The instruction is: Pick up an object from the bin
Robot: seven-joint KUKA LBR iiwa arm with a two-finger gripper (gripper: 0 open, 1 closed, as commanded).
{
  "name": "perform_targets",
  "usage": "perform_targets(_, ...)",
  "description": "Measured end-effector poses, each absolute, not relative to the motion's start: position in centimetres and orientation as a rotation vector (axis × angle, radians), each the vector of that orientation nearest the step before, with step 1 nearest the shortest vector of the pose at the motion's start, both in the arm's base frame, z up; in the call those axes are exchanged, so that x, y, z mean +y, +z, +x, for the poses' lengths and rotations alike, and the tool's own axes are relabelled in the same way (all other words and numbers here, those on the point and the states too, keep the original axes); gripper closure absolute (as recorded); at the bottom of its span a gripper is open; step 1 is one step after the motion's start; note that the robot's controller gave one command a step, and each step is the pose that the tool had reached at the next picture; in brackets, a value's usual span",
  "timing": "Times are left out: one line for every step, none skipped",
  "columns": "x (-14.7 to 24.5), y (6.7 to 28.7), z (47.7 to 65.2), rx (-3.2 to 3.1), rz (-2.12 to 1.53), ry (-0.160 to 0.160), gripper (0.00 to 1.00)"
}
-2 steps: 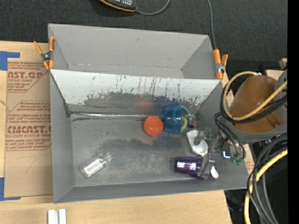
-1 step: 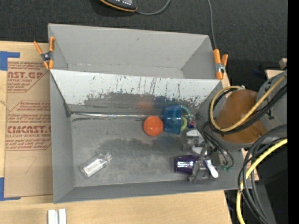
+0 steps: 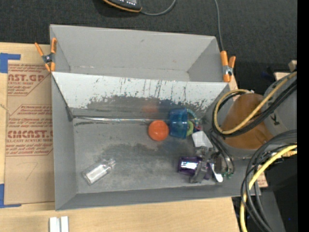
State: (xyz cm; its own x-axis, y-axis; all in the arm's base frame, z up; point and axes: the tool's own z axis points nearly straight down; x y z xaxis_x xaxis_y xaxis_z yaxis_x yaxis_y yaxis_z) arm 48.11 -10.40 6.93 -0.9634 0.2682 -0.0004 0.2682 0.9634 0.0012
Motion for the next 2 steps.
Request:
perform_targets(-10.4,7.0,48.1,3.112,0.425,0.001,1.00)
perform_targets(-10.3,9.1,47.9,3.119,0.425,0.004,1.00)
